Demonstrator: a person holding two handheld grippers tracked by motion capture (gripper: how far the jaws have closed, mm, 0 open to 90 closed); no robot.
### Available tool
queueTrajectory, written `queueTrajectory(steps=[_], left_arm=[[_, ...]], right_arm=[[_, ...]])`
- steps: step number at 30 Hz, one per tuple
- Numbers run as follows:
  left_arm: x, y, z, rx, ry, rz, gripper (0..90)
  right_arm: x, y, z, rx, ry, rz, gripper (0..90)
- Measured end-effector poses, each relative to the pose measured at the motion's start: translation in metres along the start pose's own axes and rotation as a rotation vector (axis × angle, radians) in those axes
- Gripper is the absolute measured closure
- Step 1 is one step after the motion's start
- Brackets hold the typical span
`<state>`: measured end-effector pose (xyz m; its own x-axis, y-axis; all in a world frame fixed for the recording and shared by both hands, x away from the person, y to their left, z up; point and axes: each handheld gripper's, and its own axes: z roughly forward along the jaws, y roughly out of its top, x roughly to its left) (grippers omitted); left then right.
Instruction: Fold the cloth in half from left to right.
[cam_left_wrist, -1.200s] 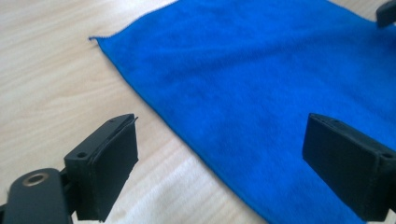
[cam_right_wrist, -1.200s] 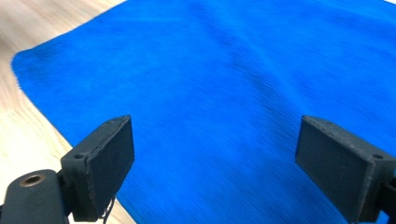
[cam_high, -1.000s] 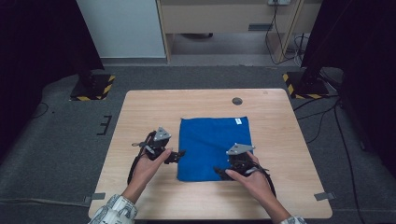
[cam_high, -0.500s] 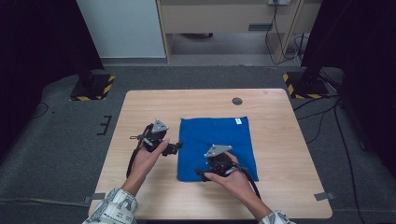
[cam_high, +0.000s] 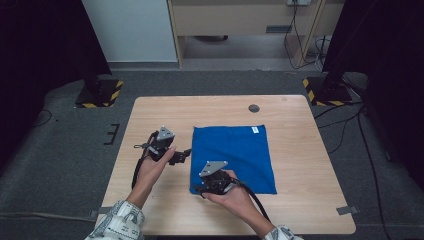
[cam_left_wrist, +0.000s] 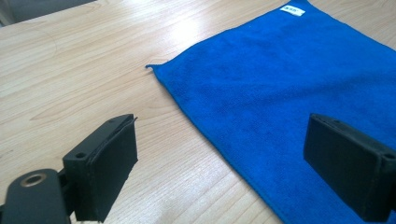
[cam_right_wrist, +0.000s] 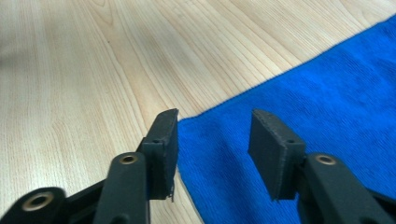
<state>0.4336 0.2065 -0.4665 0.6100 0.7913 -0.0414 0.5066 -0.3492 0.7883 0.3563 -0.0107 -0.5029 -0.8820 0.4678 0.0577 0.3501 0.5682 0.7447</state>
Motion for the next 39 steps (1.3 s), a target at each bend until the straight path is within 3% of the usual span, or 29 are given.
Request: queueTrajectory(steps=[8, 19, 26, 35, 39], left_arm=[[0.002, 0.0, -0.001, -0.002, -0.002, -0.004, 9.6], [0.002, 0.0, -0.002, -0.002, -0.004, -0.004, 9.8], [0.003, -0.001, -0.003, -0.003, -0.003, -0.009, 9.8], [0.004, -0.001, -0.003, -0.006, -0.005, -0.011, 9.8], [0.004, -0.001, -0.003, -0.005, -0.004, -0.012, 9.9]], right_arm=[[0.01, 0.004, 0.006, 0.007, 0.017, -0.032, 64.6], [0.021, 0.004, 0.017, 0.025, 0.028, -0.059, 59.7], [0.026, 0.002, 0.023, 0.044, 0.005, -0.066, 51.4], [0.029, -0.001, 0.026, 0.057, 0.004, -0.085, 52.8], [0.028, -0.001, 0.028, 0.065, -0.025, -0.083, 58.0]])
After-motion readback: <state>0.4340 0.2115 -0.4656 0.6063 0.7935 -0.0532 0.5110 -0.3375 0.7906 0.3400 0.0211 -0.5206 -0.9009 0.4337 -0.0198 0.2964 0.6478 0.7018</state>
